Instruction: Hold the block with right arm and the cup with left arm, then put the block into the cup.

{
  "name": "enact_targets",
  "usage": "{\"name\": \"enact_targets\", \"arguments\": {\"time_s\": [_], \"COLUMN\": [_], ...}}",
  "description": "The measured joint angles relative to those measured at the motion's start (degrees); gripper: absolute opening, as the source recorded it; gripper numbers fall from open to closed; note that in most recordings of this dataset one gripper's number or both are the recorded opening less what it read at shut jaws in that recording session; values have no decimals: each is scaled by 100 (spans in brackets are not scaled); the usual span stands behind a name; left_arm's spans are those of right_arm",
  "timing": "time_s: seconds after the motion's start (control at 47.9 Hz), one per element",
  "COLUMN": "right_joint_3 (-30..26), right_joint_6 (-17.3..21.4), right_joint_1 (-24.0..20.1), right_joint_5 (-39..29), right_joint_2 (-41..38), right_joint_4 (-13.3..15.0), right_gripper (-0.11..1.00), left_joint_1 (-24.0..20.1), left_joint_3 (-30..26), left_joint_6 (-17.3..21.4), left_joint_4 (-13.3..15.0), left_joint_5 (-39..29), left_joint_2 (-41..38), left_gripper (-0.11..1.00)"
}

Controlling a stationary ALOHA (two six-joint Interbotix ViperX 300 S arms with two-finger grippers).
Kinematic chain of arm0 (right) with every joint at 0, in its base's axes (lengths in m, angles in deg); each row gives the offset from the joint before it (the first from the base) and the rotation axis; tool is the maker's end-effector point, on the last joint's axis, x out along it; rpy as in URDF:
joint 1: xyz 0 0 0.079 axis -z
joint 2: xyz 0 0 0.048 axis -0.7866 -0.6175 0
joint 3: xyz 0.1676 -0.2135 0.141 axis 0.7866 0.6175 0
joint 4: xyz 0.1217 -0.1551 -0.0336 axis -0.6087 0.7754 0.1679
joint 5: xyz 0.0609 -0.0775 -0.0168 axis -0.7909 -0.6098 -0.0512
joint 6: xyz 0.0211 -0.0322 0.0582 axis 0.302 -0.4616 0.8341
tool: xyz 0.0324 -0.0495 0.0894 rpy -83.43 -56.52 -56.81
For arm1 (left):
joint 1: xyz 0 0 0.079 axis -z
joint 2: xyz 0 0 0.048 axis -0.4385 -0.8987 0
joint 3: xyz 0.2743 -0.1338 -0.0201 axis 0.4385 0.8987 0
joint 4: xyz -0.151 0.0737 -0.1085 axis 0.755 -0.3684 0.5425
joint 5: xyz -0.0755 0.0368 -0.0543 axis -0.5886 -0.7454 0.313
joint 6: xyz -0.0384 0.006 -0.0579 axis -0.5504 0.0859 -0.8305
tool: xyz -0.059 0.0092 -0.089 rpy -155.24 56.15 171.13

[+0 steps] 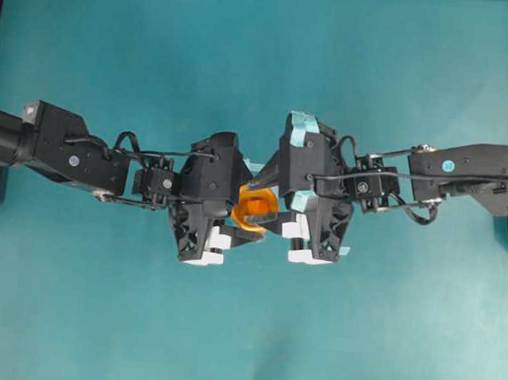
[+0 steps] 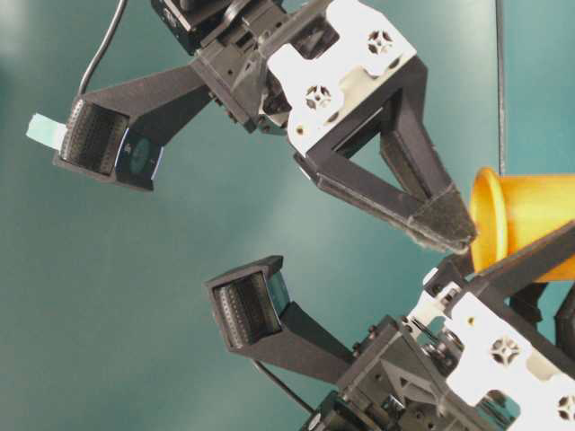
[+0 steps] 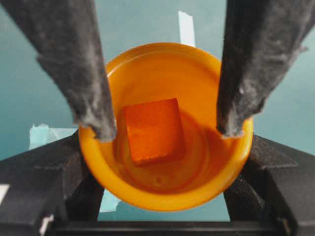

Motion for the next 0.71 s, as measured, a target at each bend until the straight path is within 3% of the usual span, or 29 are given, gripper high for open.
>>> {"name": "enact_targets", "arguments": {"time_s": [0.71], "right_joint_3": [0], "right_joint_6": [0], "right_joint_1": [0], "right_joint_5": [0], "right_joint_2": [0], "right_joint_4": [0], "right_gripper": [56], "left_joint_1": [0], "left_joint_3": [0], "left_joint_6": [-35], "left_joint_4": [0], "left_joint_5": [0], "left_joint_2": [-9], "left_gripper": [63]}}
